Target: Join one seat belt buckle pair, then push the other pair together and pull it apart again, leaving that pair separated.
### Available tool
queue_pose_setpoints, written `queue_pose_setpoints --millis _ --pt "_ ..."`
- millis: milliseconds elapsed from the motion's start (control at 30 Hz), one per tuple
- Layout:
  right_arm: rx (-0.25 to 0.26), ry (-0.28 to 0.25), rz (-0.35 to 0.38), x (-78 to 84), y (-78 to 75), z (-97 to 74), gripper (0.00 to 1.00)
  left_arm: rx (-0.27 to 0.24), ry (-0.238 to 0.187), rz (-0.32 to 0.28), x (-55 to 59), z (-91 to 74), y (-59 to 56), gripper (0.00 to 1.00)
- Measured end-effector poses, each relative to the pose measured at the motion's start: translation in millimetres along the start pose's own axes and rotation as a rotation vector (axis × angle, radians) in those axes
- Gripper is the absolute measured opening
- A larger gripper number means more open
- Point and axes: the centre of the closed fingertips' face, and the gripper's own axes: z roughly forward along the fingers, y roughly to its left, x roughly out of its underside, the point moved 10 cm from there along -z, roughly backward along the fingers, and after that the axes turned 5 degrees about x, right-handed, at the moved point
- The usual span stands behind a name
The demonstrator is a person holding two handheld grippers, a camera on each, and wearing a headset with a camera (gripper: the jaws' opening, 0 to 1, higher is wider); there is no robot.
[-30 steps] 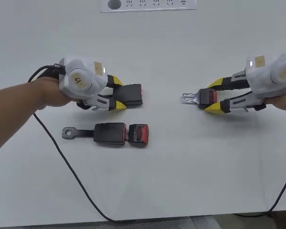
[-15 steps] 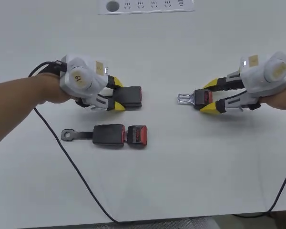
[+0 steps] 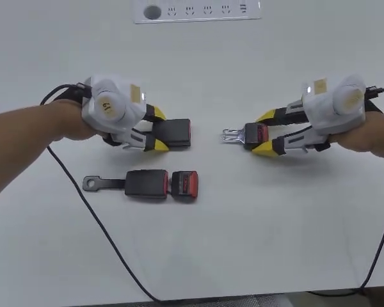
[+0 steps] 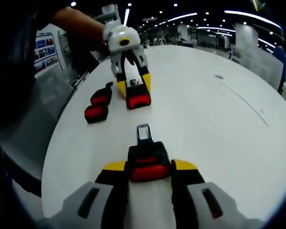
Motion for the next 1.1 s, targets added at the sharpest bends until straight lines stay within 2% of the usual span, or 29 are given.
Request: queue_pose_setpoints --millis 233,667,700,733,767,867,900,967,1100 --pt "-0.021 -0.016 -0.012 -14.8 5.0 18.6 0.35 0.009 0.007 0.008 -0.8 0.8 1.2 0.34" --pt "-0.036 -0.047 -0.002 -31.2 8.4 34.4 0.35 0.036 0.028 0.031 -4.1 1.9 3.4 0.34" --pt "-0.034 -0.045 0.000 -33.1 9.2 36.0 0.35 0.039 0.031 0.032 -4.5 2.2 3.7 0.34" --pt "-0.020 -0.031 -0.043 -34.2 6.9 36.6 0.35 0.041 0.035 0.031 -4.6 2.2 4.0 0.34" --pt "-0.032 -0.038 -0.010 -35.3 7.0 37.4 0.35 0.042 0.035 0.031 -4.6 2.3 4.3 0.34" --pt "-0.037 -0.038 -0.023 -40.9 8.9 43.2 0.35 0.048 0.030 0.042 -8.1 5.9 2.8 0.34" --pt "-0.028 -0.021 -0.046 -41.4 8.6 42.8 0.35 0.053 0.041 0.056 -9.3 5.8 3.2 0.34" --pt "-0.034 -0.028 -0.020 -40.5 9.2 41.8 0.35 0.059 0.035 0.051 -8.0 4.7 4.3 0.34" --pt "-0.026 -0.023 -0.027 -41.8 11.7 42.1 0.34 0.060 0.040 0.049 -8.0 4.1 3.7 0.34"
